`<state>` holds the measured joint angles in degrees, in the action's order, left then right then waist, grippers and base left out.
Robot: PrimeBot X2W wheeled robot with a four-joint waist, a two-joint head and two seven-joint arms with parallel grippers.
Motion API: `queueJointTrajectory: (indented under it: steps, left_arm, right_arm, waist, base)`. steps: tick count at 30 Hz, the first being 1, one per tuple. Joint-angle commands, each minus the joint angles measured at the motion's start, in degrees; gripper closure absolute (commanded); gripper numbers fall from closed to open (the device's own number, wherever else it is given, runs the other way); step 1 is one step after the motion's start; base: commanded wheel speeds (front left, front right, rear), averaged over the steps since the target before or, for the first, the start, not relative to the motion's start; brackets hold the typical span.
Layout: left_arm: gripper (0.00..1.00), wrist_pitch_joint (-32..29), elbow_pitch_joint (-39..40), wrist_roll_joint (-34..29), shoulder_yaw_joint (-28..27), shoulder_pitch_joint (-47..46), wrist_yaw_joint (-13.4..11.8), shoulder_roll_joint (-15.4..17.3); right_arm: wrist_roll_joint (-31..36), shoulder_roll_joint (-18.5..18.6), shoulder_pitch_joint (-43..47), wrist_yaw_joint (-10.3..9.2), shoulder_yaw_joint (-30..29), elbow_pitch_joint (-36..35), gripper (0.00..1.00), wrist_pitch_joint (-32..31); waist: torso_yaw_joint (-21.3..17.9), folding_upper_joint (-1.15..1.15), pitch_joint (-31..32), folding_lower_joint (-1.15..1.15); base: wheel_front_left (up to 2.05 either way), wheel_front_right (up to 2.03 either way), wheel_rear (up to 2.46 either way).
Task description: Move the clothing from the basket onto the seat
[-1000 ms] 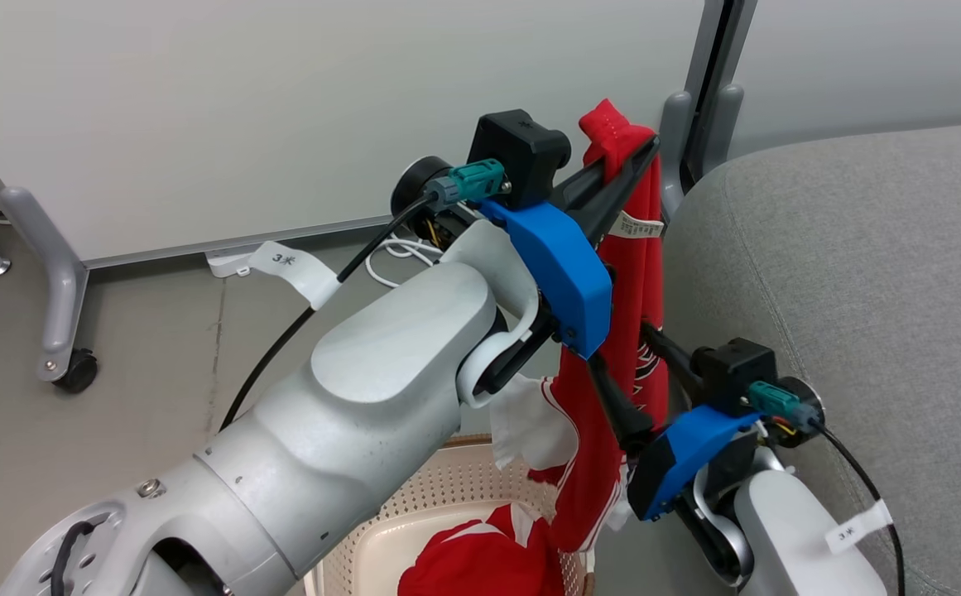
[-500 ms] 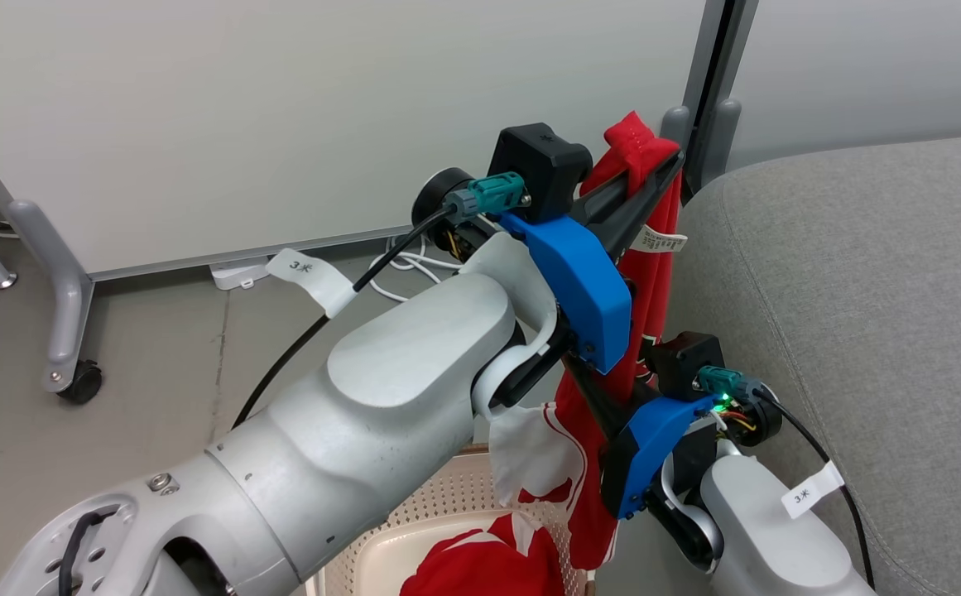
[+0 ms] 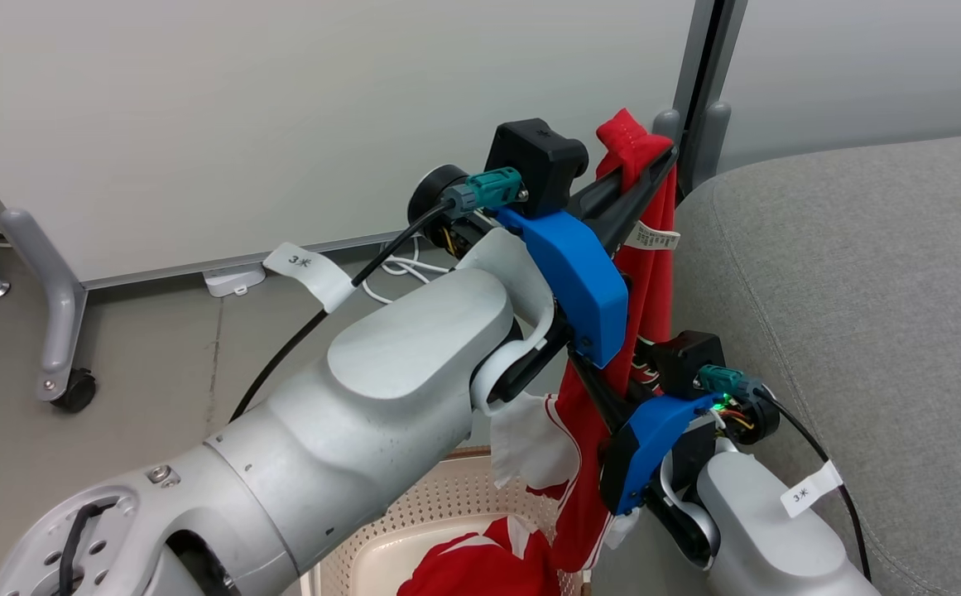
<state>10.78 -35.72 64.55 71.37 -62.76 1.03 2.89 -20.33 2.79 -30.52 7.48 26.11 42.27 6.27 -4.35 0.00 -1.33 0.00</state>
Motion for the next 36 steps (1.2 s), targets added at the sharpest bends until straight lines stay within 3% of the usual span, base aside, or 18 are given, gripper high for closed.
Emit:
queueJointTrajectory:
  steps: [1, 9, 10, 11, 13, 28, 33, 36]
  left_arm:
    - [1.00, 0.47, -0.36, 0.34, 0.27, -1.23, 0.06, 0.01]
    - [1.00, 0.82, -0.86, 1.01, 0.93, -1.20, 0.26, 0.01]
    - [0.88, 0.86, -0.94, 0.91, 1.01, -1.25, 0.26, 0.01]
    - [0.67, 0.96, -1.05, 0.77, 1.09, -1.37, 0.18, 0.00]
    - [0.00, 1.15, -1.29, 0.65, 1.17, -1.50, -0.07, 0.00]
    - [0.00, 3.18, -4.39, 0.17, 1.24, 1.21, 0.71, 0.02]
    - [0.00, 4.39, -3.48, -1.62, -2.27, 4.69, 0.02, 1.93]
    - [0.00, 4.42, 0.46, -5.48, -7.80, 8.49, -0.53, 3.90]
  right_arm:
    - [-0.35, 0.19, -0.95, 0.03, 0.29, 0.35, 1.00, 0.49]
    - [-1.65, 0.19, -0.96, 0.03, 1.48, 1.19, 1.00, 0.91]
    - [-1.63, 0.19, -1.05, 0.03, 1.61, 1.33, 1.00, 0.90]
    - [-1.63, 0.19, -1.17, 0.03, 1.70, 1.47, 1.00, 0.91]
    - [-1.75, 0.19, -1.39, 0.03, 1.80, 1.68, 1.00, 0.99]
    - [-1.44, 0.19, -2.28, 0.03, 1.14, 2.67, 1.00, 2.04]
    - [-0.66, 0.19, -2.06, 0.03, -0.93, 1.63, 1.00, 2.73]
    - [0.70, 0.19, -1.66, 0.03, -2.65, 0.19, 1.00, 2.91]
  waist:
    - [-0.05, 0.00, 0.02, 0.00]
    - [-0.33, 0.00, 0.27, 0.00]
    - [-0.37, 0.00, 0.31, 0.00]
    - [-0.41, 0.00, 0.36, 0.00]
    - [-0.51, 0.00, 0.42, 0.00]
    - [-0.31, 0.00, -0.05, 0.00]
    - [0.10, 0.00, -1.23, 0.00]
    - [0.25, 0.00, -2.29, 0.00]
  base:
    - [0.00, 0.00, 0.00]
    - [0.00, 0.00, 0.00]
    - [0.00, 0.00, 0.00]
    - [0.00, 0.00, 0.00]
    - [0.00, 0.00, 0.00]
    - [0.00, 0.00, 0.00]
    - [0.00, 0.00, 0.00]
    - [0.00, 0.00, 0.00]
